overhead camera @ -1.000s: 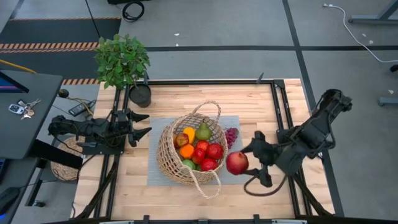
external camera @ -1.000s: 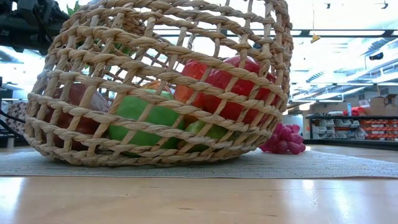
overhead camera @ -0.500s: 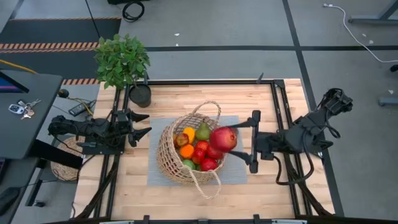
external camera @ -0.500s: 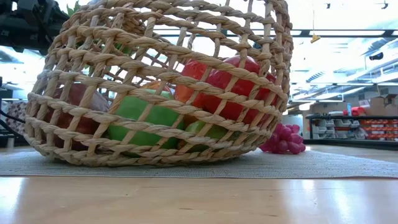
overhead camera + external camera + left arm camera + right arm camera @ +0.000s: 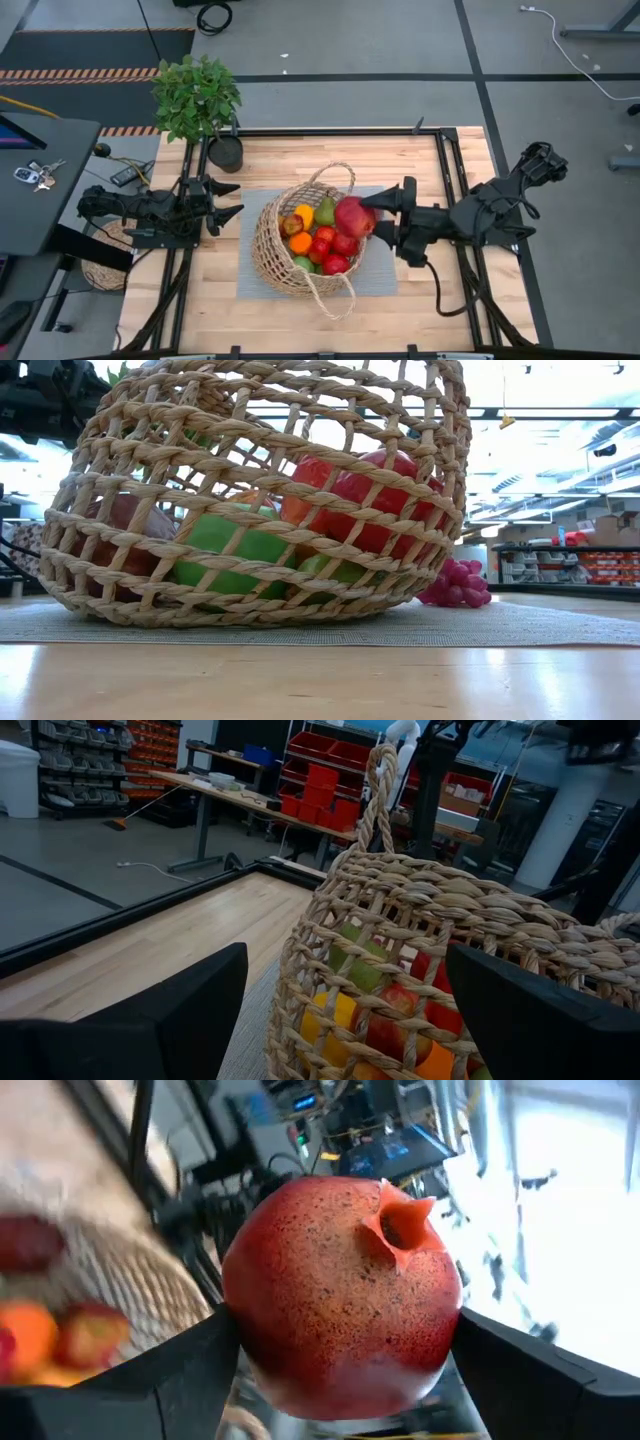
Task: Build produce basket
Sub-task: Put the red pomegranate into the brown basket, then put the purple grapes into the brown basket
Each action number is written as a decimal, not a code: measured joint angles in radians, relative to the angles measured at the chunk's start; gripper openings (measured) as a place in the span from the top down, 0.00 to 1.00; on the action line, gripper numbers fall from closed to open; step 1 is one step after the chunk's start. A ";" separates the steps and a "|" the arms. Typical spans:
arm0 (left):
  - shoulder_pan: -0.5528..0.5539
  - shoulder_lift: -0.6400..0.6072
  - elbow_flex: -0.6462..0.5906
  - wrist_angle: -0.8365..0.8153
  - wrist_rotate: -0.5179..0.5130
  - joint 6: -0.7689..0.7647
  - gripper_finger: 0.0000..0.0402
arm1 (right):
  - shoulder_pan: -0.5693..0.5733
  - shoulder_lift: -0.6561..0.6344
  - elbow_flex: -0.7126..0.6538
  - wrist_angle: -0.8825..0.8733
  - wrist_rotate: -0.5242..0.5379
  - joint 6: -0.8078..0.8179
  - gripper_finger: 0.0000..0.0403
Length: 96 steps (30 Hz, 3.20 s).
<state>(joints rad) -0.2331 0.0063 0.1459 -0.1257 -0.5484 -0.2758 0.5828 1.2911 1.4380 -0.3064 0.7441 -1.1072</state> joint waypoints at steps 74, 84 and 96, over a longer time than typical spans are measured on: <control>0.000 0.000 0.001 0.000 0.000 0.000 0.13 | -0.556 -0.071 -0.452 -0.348 -0.717 0.720 0.10; 0.000 0.000 0.001 0.000 0.000 -0.001 0.13 | -0.659 -0.077 -0.806 0.055 -0.819 0.753 0.13; 0.000 0.000 0.001 0.000 0.000 0.000 0.13 | -0.708 -0.059 -0.967 0.267 -0.956 0.798 0.13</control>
<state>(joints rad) -0.2331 0.0063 0.1467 -0.1261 -0.5488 -0.2759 -0.1255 1.2324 0.4710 -0.0395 -0.2116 -0.3089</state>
